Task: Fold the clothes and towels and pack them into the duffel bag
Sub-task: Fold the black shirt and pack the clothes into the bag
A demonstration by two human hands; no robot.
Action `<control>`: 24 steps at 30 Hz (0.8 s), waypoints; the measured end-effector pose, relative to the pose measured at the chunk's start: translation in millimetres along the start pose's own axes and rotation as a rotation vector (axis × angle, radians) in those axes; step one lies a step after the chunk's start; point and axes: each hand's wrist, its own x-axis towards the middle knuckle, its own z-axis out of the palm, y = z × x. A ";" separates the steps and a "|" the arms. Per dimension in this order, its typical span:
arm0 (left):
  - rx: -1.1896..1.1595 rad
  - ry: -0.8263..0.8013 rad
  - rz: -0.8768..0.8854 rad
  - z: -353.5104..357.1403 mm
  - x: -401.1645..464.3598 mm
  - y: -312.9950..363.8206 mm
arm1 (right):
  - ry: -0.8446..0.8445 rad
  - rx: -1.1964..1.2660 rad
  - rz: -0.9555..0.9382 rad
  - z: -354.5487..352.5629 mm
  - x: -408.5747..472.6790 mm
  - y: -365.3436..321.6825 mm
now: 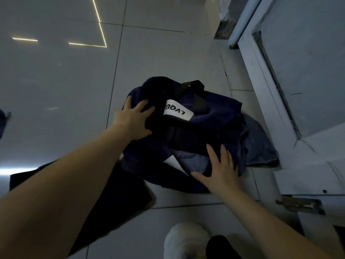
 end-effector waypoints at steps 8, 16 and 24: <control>-0.637 0.132 -0.287 48.9 -42.2 -22.7 | 0.026 0.021 -0.080 -33.4 50.8 -6.3; -0.745 0.156 -0.422 57.5 -94.4 47.3 | 0.227 -0.019 -0.009 -63.5 57.6 -26.1; -0.875 0.150 -0.438 77.0 -146.0 120.4 | -0.098 0.423 -0.044 -0.9 7.5 -41.2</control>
